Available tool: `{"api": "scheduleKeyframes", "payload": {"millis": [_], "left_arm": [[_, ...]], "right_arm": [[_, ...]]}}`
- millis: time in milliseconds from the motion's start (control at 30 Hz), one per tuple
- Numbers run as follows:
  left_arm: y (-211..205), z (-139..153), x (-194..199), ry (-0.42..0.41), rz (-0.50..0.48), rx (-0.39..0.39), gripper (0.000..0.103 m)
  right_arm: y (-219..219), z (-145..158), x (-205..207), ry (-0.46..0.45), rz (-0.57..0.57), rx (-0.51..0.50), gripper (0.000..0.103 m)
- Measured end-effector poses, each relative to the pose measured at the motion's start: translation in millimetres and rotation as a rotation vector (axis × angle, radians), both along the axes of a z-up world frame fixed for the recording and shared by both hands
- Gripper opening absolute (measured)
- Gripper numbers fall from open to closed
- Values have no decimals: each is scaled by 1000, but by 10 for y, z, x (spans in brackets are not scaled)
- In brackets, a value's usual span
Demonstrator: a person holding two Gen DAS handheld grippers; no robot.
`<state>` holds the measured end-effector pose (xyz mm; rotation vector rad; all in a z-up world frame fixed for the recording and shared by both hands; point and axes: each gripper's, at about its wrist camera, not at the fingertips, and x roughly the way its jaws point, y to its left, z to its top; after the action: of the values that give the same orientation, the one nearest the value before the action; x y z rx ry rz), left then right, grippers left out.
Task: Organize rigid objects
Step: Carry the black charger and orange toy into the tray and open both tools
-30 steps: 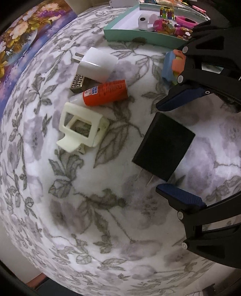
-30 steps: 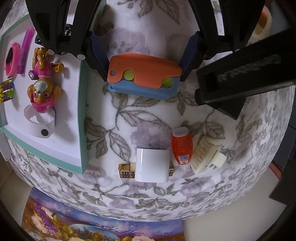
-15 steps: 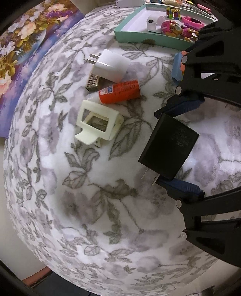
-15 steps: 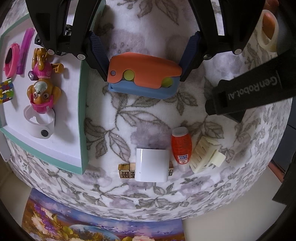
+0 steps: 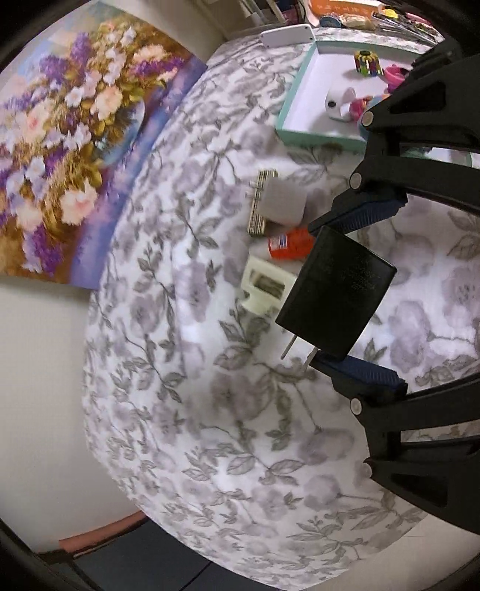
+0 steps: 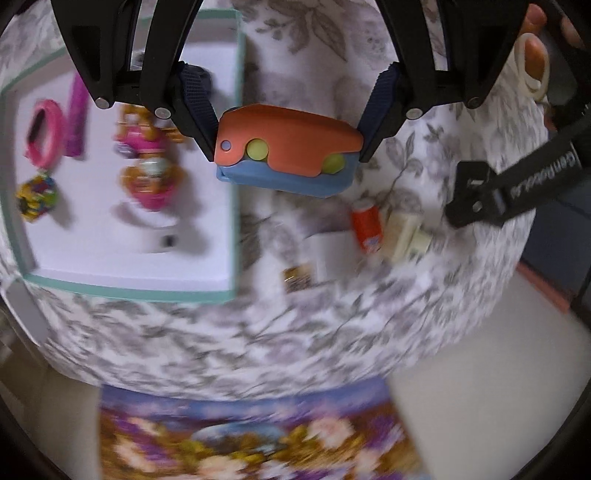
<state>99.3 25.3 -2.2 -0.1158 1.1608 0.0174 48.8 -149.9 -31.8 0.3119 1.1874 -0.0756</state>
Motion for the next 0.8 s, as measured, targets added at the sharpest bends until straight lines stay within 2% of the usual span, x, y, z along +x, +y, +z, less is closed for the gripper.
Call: {"api": "scheduleKeyframes", "payload": {"millis": [200,433,600,800], "left_arm": [[-304,15,-62,-1,-61,-3,64],[-955,56,-238,-21,-195,44,64],[-1388,44,-358,-40,-286,40,64],[-1825,-41,-487,-54,-387,93,64]], "right_arm": [[-578,103,-188,25,-149,-55,75],[-1185,113,-331,58,-257,-127,75],[-1513,61,-420,97,-291,-158,75],[-1778,12,-505,117,-328,-137,75]]}}
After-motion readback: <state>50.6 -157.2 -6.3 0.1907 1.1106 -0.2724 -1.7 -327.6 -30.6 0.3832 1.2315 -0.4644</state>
